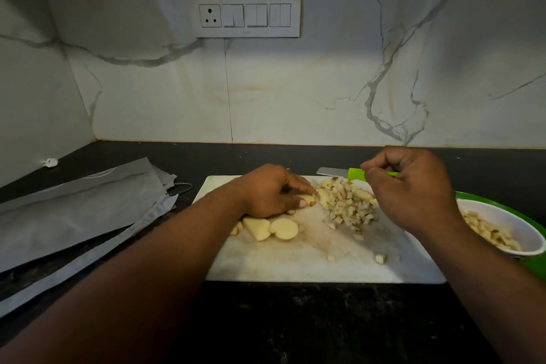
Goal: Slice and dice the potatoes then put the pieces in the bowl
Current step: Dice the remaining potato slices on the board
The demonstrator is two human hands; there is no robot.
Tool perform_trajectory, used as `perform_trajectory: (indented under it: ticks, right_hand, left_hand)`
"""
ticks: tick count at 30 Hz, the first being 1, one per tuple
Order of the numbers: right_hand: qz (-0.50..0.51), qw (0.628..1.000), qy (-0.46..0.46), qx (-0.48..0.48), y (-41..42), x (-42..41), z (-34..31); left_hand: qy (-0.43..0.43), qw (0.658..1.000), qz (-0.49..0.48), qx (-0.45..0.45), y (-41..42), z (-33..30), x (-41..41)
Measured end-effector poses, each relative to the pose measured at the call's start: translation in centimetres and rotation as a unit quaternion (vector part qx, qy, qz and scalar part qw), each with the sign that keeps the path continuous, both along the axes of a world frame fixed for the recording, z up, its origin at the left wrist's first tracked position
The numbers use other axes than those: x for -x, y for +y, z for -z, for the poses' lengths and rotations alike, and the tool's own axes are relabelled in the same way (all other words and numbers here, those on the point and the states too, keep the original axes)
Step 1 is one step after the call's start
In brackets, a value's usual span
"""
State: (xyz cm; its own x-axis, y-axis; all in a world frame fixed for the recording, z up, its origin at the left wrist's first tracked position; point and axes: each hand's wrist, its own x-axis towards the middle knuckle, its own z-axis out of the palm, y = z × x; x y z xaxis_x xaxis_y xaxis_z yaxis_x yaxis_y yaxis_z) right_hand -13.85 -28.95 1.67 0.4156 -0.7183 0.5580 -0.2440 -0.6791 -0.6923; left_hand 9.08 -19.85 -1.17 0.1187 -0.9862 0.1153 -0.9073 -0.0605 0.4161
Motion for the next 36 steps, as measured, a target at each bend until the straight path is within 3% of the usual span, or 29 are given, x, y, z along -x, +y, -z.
perform_trajectory:
  ticks: [8,17,25,29,36]
  right_hand:
    - [-0.006,0.999,-0.01,-0.031,0.5,-0.3,-0.2]
    - [-0.026,0.999,0.018,-0.03,0.2,-0.4,0.2]
    - [-0.037,0.992,0.083,0.089,0.5,0.0,0.4]
    - [-0.055,0.984,0.124,0.118,1.2,-0.1,0.3]
    - [-0.096,0.969,0.164,0.156,2.6,-0.4,0.6]
  left_hand:
    - [-0.096,0.993,-0.057,0.039,-0.8,-0.2,2.3]
    - [-0.091,0.98,-0.169,0.053,-1.2,-0.1,2.2]
    - [0.051,0.99,-0.131,0.019,1.0,-0.7,-0.8]
    - [0.048,0.994,-0.095,-0.02,1.8,-0.7,-2.1]
    - [0.068,0.987,-0.14,0.028,1.6,-0.3,-1.6]
